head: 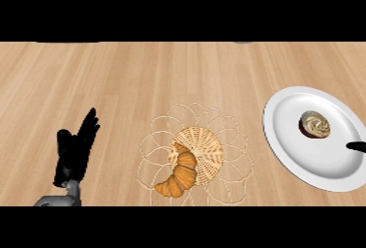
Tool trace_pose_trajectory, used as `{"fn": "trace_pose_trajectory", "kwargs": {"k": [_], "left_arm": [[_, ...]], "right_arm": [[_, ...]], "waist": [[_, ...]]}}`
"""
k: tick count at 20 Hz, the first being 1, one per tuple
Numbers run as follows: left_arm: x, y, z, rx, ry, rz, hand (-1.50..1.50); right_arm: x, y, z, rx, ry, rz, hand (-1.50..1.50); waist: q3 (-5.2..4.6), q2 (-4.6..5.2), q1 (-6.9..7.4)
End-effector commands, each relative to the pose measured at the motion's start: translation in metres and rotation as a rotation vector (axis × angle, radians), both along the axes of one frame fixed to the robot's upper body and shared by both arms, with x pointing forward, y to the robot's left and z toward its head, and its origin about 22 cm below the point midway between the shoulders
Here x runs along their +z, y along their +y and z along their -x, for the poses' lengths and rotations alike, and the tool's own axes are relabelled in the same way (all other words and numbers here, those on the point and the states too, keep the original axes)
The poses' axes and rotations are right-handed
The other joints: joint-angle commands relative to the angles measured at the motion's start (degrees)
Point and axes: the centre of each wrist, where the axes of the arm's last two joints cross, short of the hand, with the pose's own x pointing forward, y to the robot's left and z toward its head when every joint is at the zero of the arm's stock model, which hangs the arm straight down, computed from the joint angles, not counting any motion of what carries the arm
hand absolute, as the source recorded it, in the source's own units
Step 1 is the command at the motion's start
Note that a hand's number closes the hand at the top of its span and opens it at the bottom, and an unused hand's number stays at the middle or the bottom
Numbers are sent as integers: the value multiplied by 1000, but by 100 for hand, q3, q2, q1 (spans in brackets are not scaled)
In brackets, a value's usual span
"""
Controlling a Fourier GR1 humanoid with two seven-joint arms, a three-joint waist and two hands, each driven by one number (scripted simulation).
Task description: Pick the cupcake from the placemat and place it in the plate
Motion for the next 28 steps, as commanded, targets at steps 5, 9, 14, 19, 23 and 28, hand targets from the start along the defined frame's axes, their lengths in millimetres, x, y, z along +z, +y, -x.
{"fn": "trace_pose_trajectory", "kwargs": {"k": [5, 9, 14, 19, 23, 28], "left_arm": [[5, 13, -11, 4, 7, 17, 0], [-4, 9, 9, 7, -10, -15, 0], [2, 11, 4, -7, 9, 2, 0], [-4, 5, 2, -8, 5, -9, 0], [-19, 14, -2, 13, 5, 11, 0], [-7, 9, 2, 7, -3, -14, 0]], "right_arm": [[-24, -10, 9, 51, -52, -10, -150], [-31, 3, 6, -5, -21, 46, -150], [-32, 21, 2, -45, 28, 101, -150], [-46, 16, 20, -85, 40, 101, -150], [-48, -9, 7, -100, 40, 137, -150], [-32, -25, 16, -132, 48, 143, -150]], "waist": [[0, 8, 19], [-1, 3, 23], [-2, 2, 17], [-3, -1, 2], [-1, 11, 23], [-2, 4, 12]]}}
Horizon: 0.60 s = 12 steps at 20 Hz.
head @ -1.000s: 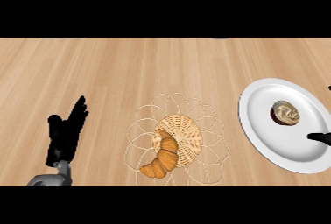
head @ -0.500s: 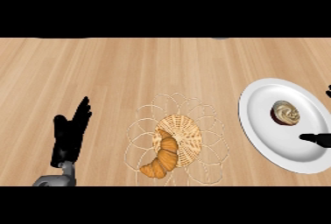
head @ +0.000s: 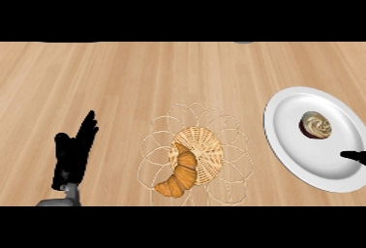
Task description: Pick the cupcake from the placemat and place it in the plate
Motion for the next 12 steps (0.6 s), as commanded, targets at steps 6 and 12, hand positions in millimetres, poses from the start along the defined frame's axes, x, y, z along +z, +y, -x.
{"fn": "trace_pose_trajectory", "kwargs": {"k": [6, 12], "left_arm": [[5, 6, -9, -2, 6, -1, 0], [-1, 11, -12, -5, -14, 2, 0]], "right_arm": [[-10, -41, 13, -61, 1, 22, -150], [-12, -57, 30, -94, -21, 37, -150]], "waist": [[1, 7, 14], [0, 5, 2]]}}
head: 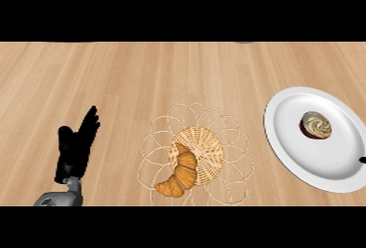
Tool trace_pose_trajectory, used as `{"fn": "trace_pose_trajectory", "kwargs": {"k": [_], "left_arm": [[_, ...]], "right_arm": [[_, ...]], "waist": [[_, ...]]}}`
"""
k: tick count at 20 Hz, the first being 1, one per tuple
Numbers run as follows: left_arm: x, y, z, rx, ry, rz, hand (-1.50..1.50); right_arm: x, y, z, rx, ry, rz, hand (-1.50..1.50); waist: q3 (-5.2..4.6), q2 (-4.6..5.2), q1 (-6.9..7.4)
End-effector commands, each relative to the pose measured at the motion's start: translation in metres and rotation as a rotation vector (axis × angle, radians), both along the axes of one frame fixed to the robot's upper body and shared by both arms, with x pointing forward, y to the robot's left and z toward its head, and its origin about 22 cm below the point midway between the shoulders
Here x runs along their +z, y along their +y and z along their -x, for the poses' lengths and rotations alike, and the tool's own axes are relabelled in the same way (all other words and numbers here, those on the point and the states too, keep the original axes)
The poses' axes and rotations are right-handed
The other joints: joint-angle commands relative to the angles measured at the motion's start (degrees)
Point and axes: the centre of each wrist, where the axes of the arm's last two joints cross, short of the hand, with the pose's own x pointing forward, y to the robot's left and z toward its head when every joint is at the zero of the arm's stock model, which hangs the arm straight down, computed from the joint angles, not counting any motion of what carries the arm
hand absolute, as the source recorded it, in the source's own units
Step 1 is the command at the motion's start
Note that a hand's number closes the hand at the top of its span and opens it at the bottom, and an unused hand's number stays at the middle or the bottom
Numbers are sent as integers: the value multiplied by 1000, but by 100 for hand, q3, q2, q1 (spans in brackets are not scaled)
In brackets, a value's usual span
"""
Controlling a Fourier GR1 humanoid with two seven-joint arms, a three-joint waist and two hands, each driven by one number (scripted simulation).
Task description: Pick the cupcake from the placemat and place it in the plate
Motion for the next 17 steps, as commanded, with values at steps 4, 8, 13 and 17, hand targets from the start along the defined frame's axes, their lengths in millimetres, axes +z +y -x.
{"fn": "trace_pose_trajectory", "kwargs": {"k": [4, 8, 13, 17], "left_arm": [[7, -1, 12, -10, -12, 5, 0], [-13, -3, 10, -13, 16, 17, 0], [18, -23, 3, -9, -18, -2, 0], [-8, -9, -1, -15, -8, -11, 0]], "right_arm": [[-1, -20, 4, -57, -27, -18, -150], [-11, -31, 29, -138, -24, 16, -150], [12, -53, 36, -163, -15, 20, -150], [2, -37, 16, -197, 0, 47, -150]], "waist": [[6, 9, 52], [5, 14, 30], [12, 13, 58], [14, 35, 84]]}}
